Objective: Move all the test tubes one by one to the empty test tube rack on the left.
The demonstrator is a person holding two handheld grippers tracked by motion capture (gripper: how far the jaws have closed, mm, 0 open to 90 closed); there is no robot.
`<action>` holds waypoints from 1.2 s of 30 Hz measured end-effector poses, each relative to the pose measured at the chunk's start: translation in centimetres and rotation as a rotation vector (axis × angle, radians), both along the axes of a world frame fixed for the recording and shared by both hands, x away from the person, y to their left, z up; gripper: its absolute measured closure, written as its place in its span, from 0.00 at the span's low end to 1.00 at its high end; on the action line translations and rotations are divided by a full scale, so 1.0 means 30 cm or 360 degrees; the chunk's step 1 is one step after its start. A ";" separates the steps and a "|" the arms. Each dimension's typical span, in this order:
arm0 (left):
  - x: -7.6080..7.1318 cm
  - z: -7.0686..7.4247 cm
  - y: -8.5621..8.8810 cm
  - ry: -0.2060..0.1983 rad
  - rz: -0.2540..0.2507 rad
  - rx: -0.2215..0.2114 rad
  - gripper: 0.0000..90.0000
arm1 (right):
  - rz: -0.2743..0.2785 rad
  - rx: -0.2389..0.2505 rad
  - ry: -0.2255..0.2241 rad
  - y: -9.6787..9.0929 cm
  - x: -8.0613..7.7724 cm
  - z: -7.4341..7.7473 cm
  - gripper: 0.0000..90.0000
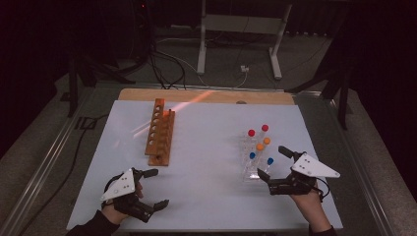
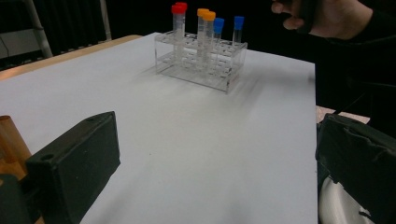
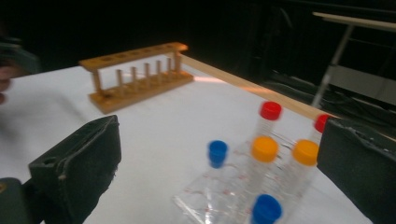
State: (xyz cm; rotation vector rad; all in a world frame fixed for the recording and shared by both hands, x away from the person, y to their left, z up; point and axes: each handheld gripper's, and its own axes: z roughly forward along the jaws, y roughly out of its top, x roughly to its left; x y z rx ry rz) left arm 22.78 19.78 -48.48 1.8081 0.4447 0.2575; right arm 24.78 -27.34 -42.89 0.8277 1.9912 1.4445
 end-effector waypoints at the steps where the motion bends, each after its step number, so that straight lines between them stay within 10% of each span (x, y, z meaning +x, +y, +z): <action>1: 0.000 0.000 0.000 0.0003 -0.0001 -0.0002 0.01 | -0.0008 -0.0002 0.0018 -0.002 0.006 -0.004 0.00; 19: 0.000 0.001 0.002 0.0008 -0.0003 -0.0002 0.01 | -0.0183 -0.0112 0.0358 -0.031 0.065 -0.108 0.07; 36: 0.001 0.001 0.004 0.0014 -0.0002 -0.0015 0.01 | -0.0252 -0.0112 0.0463 -0.040 0.046 -0.111 0.68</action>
